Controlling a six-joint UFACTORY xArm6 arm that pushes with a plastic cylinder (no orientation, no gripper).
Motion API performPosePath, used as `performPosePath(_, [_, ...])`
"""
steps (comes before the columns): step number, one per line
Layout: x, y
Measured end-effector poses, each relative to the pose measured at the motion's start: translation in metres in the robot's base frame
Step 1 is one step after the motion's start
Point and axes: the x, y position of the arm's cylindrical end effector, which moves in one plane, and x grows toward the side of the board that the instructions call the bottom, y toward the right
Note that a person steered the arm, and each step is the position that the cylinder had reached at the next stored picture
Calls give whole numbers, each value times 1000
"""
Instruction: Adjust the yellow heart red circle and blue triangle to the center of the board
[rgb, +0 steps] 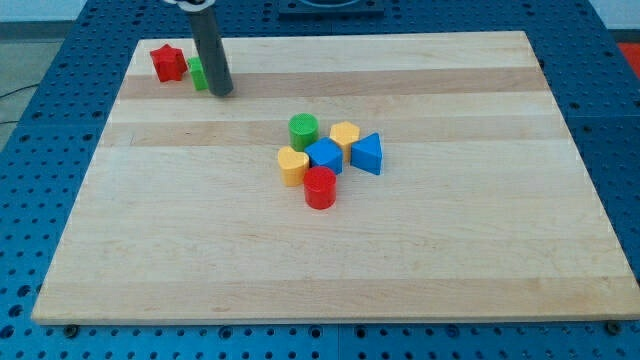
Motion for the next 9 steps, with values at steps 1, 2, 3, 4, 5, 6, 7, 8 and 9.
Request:
performPosePath(1, [-12, -3])
performPosePath(2, [-14, -32])
performPosePath(3, [7, -5])
performPosePath(4, [102, 3])
performPosePath(5, [152, 75])
performPosePath(6, [161, 66])
performPosePath(7, [174, 44])
performPosePath(8, [213, 105])
performPosePath(9, [224, 131])
